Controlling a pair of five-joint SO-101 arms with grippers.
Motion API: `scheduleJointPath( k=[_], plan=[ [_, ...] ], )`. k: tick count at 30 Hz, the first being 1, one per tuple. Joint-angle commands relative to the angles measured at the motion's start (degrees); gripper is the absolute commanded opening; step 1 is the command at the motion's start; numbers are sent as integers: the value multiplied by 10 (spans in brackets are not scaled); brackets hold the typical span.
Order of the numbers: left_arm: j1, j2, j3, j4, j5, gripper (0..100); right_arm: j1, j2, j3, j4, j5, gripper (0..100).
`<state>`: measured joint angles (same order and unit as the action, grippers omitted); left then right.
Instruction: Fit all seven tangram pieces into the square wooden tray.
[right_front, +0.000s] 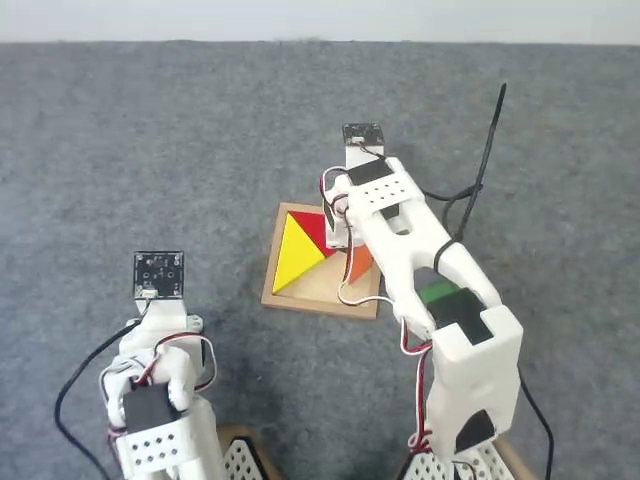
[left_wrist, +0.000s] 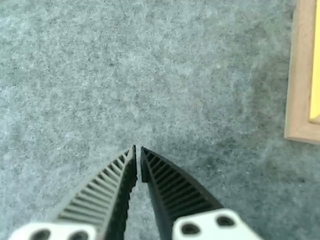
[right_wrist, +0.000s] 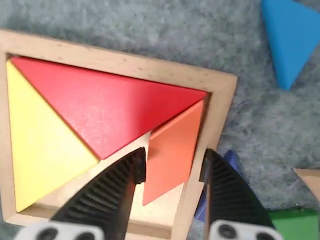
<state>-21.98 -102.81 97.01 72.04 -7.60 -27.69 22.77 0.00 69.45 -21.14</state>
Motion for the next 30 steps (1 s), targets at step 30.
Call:
scheduleJointPath(
  k=[30],
  plan=[
    [-2, -11, -5, 3, -5, 15, 204, -400, 388, -95, 298, 130]
  ],
)
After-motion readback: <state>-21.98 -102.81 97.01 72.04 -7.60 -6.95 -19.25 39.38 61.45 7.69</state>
